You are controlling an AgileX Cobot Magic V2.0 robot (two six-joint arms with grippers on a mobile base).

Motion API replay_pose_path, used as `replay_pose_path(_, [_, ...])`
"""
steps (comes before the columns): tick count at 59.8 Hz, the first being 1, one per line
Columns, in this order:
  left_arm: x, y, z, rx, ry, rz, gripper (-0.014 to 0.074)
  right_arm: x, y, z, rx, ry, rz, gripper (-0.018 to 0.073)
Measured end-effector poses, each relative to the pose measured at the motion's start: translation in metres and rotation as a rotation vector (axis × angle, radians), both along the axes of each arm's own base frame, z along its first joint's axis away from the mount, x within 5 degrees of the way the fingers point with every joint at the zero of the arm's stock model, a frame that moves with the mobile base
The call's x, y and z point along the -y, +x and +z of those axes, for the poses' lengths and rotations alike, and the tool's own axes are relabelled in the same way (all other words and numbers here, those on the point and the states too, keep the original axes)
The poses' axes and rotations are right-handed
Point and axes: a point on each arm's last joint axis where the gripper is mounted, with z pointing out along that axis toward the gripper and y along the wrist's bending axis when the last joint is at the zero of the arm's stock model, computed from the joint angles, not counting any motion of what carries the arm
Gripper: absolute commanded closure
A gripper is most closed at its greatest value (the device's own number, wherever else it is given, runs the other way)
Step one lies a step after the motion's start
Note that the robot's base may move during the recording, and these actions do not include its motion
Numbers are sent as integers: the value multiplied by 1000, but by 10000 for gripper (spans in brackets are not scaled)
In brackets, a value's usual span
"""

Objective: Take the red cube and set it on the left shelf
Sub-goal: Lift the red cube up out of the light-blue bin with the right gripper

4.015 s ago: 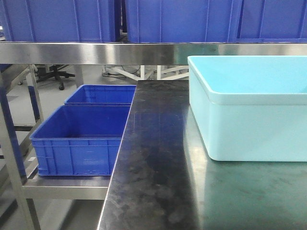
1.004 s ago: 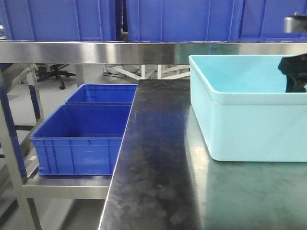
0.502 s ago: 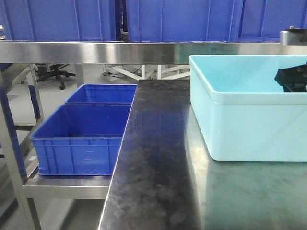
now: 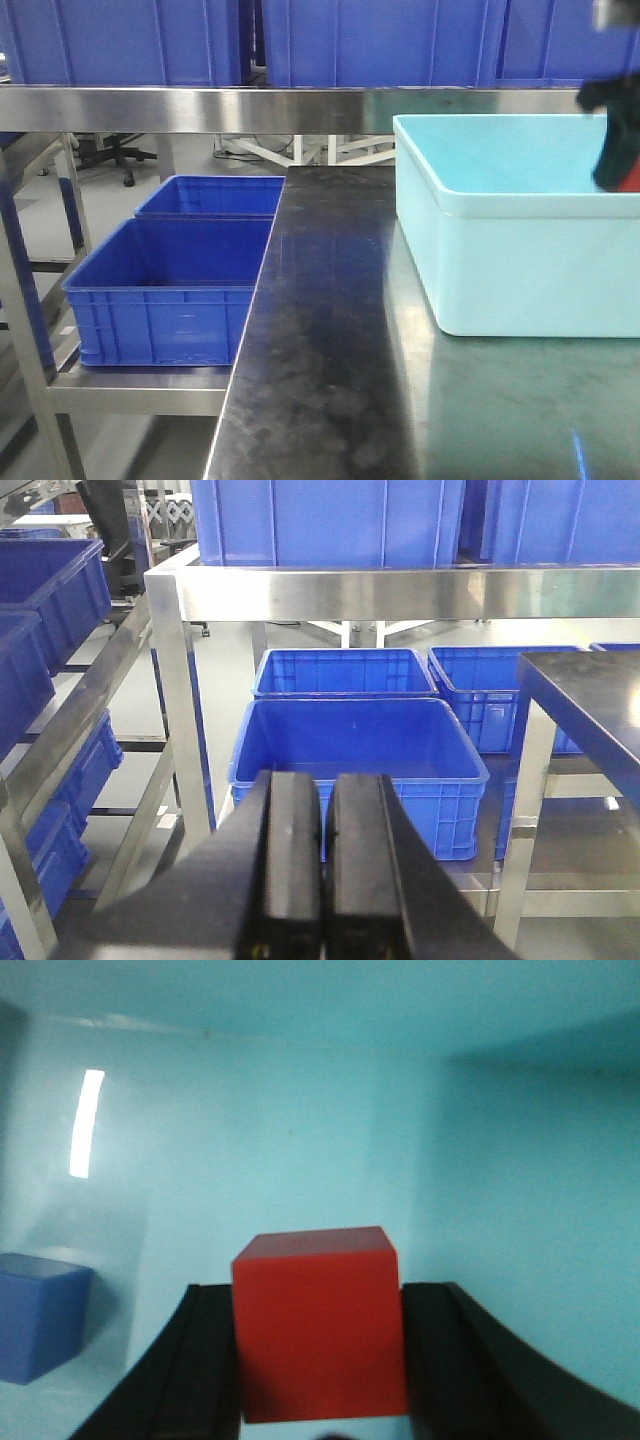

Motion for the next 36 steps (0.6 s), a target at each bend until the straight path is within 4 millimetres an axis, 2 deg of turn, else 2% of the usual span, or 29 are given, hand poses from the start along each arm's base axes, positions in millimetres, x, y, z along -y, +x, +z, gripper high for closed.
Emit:
replay_pose_path(9, [0,0,0,0,0,0,495,-13,-21,46,135,21,30,513])
replay_pose_path(21, [0,0,0,0,0,0,495,-36,-66,105,324,43,114,513])
replay_pose_path(36, [0,0,0,0,0,0,495,-64,-124,151,477,90,263,513])
